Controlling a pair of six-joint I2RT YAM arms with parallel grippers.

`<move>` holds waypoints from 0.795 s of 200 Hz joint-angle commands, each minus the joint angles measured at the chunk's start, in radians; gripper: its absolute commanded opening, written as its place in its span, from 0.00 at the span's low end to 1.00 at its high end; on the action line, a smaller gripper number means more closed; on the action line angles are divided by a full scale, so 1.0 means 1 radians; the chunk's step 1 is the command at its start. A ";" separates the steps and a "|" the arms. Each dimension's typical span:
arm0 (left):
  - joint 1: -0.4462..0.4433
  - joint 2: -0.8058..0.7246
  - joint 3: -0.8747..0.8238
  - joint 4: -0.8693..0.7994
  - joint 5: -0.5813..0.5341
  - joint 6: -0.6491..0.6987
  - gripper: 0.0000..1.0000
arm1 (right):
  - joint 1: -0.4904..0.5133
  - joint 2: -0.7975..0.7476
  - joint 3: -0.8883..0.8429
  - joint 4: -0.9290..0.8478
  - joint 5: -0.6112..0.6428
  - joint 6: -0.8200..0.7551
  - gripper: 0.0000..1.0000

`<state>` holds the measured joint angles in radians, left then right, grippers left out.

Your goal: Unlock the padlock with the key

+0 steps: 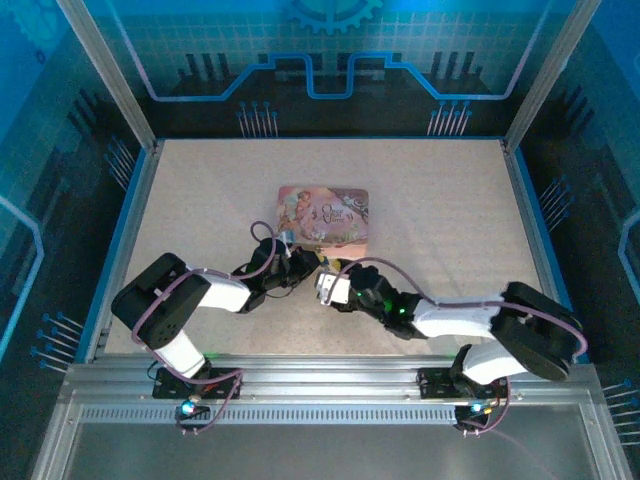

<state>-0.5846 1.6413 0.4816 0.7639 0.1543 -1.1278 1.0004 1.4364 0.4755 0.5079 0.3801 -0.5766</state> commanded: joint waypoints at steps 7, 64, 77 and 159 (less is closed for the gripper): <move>-0.007 -0.029 0.022 -0.018 0.019 -0.019 0.07 | 0.039 0.091 0.030 0.120 0.118 -0.090 0.57; -0.007 -0.028 0.023 -0.005 0.030 -0.045 0.06 | 0.018 0.150 0.078 0.109 0.095 -0.089 0.42; -0.006 -0.031 0.025 -0.005 0.030 -0.046 0.06 | 0.011 0.157 0.086 0.103 0.092 -0.091 0.40; -0.006 -0.033 0.027 0.002 0.031 -0.070 0.06 | -0.034 0.138 0.077 0.072 0.055 -0.128 0.34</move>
<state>-0.5846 1.6333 0.4816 0.7609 0.1543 -1.1660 0.9867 1.5982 0.5526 0.5770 0.4622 -0.6930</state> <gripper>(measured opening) 0.067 0.338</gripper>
